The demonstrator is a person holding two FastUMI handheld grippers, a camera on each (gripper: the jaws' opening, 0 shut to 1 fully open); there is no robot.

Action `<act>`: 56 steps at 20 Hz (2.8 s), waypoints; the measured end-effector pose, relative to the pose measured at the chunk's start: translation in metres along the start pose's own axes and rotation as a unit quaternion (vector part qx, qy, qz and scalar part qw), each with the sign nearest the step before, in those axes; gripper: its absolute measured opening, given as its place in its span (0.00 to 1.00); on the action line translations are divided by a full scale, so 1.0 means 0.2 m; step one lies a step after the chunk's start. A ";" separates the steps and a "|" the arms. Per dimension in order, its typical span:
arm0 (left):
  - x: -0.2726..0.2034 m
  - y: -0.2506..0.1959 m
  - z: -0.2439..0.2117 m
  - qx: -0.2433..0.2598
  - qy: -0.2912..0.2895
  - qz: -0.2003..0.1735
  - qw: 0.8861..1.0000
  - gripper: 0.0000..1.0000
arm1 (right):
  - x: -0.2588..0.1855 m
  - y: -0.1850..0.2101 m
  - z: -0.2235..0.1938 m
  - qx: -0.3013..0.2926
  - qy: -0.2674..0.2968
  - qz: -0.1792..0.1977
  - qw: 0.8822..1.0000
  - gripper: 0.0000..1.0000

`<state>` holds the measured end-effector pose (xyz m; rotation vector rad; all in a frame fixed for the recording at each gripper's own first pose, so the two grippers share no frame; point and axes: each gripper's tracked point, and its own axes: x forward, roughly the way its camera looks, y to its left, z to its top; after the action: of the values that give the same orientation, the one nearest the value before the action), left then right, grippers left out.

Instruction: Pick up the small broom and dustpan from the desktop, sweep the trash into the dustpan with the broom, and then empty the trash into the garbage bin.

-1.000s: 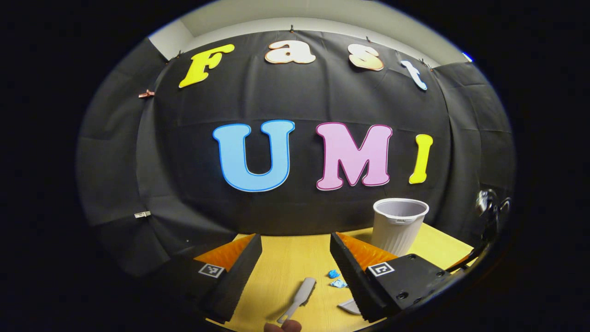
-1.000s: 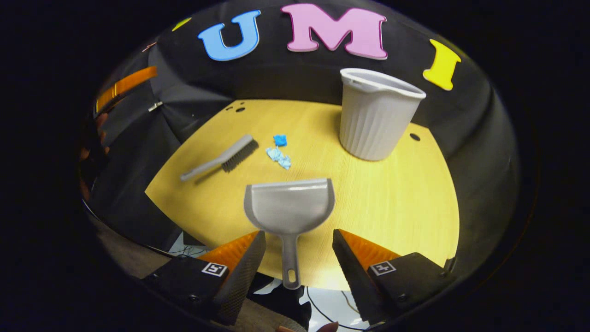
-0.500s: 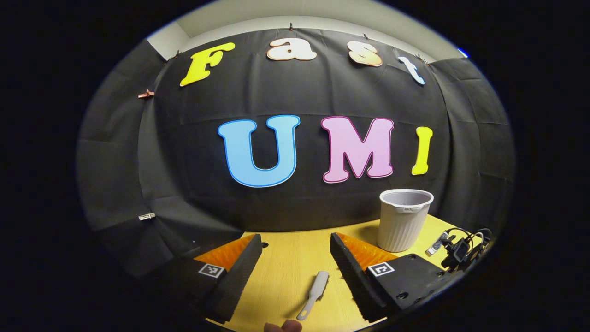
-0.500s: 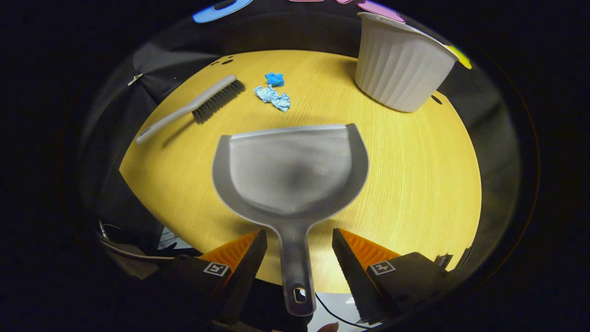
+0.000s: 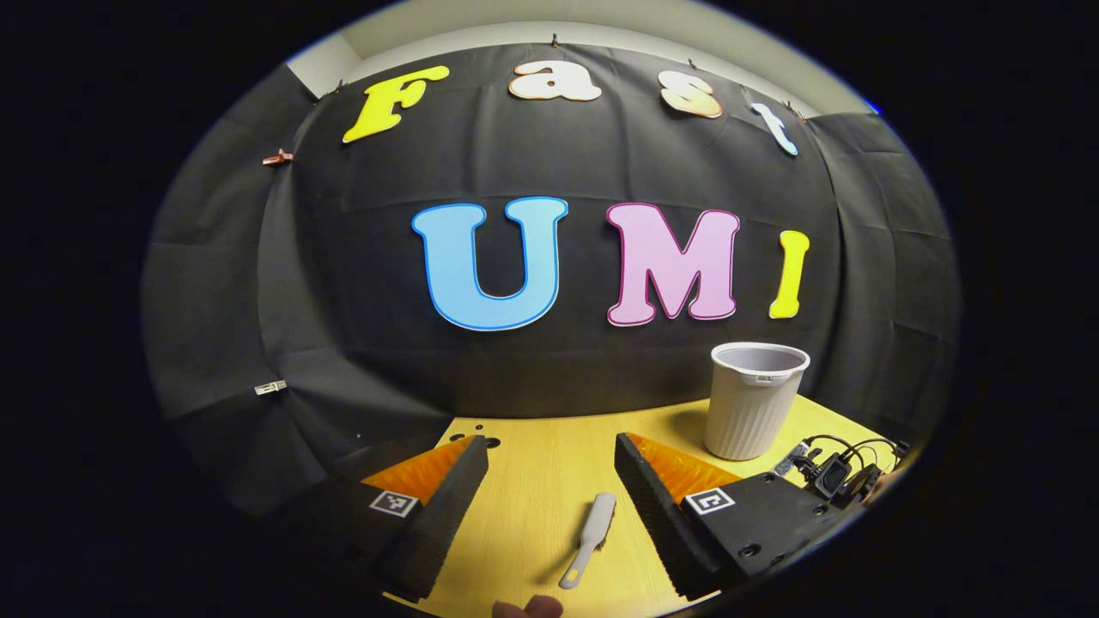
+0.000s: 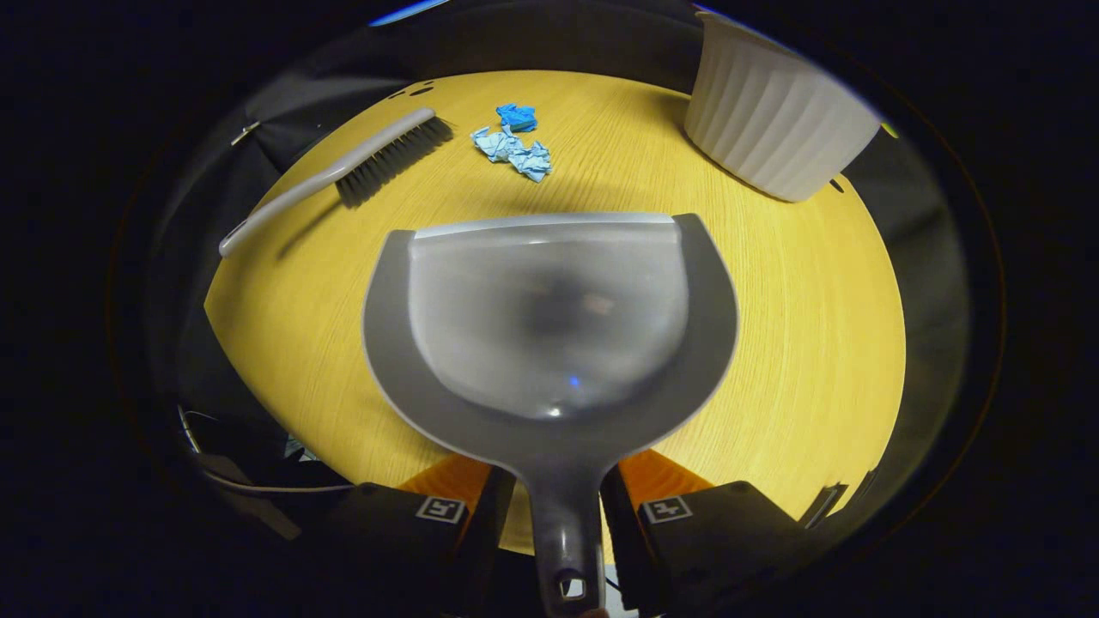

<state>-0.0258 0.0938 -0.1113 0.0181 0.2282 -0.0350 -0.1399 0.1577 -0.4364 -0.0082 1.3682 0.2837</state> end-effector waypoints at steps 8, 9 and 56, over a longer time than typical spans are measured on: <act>0.01 0.00 -0.04 -0.007 0.004 -0.010 1.000 0.97 | 0.00 -0.01 0.00 0.002 0.005 -0.005 1.000 0.41; 0.01 0.00 -0.06 -0.007 0.006 -0.012 1.000 0.97 | 0.00 -0.01 0.00 0.001 0.005 -0.004 1.000 0.41; 0.76 -0.22 -1.54 0.122 0.461 -0.157 0.865 0.27 | -0.22 -0.18 0.08 -0.124 0.097 0.031 0.987 0.36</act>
<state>0.0513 0.0520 -0.4472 0.2543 1.1907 -0.3879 -0.1241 0.1177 -0.3955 -0.2050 1.5197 0.5160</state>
